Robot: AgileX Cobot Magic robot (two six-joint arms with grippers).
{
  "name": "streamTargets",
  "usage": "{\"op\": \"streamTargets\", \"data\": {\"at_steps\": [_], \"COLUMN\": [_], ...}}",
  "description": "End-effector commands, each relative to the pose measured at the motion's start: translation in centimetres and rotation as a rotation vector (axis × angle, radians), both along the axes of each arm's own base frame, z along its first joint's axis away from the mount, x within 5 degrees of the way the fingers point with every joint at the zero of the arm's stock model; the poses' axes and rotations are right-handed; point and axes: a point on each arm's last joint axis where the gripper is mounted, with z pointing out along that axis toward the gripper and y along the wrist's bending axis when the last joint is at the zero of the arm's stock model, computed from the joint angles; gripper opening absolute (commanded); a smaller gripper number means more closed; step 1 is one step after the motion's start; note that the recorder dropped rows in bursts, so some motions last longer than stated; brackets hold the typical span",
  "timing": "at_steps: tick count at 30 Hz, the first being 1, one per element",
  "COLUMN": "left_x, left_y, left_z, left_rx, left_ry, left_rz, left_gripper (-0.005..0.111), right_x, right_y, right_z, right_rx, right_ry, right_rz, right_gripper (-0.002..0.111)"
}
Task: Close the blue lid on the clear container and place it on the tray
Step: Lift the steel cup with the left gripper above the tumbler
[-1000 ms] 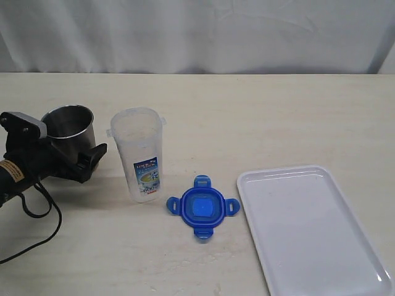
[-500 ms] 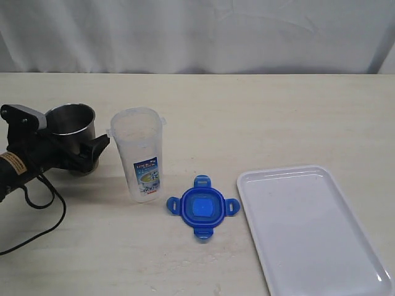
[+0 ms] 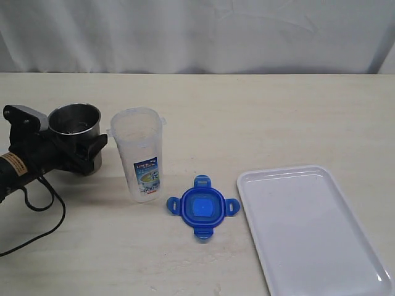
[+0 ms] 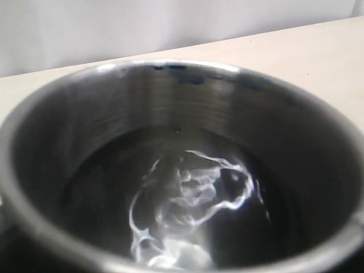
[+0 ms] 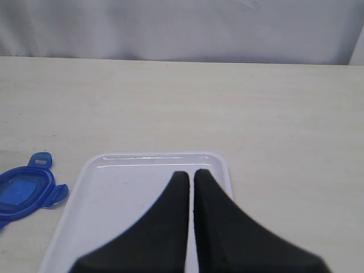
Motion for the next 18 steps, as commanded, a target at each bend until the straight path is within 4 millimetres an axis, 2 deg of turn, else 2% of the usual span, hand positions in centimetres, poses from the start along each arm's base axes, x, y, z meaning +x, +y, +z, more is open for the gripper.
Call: {"op": "streamTargets", "data": {"at_steps": [1, 4, 18], "left_x": [-0.01, -0.06, 0.05], "left_y": [-0.55, -0.65, -0.45], "left_z": [0.11, 0.10, 0.18], "left_rx": [-0.003, -0.002, -0.007], "left_ry": [-0.012, -0.012, -0.013], "left_rz": [-0.047, -0.061, -0.034], "left_gripper": [0.021, -0.001, 0.000], "right_x": [-0.01, -0.01, -0.01], "right_y": [0.02, 0.02, 0.02], "right_z": [-0.02, -0.02, -0.02], "right_rx": [0.010, 0.010, 0.010], "right_ry": [-0.005, -0.005, -0.005], "right_rz": [-0.001, -0.001, -0.001], "right_gripper": [0.004, 0.004, 0.004]}}
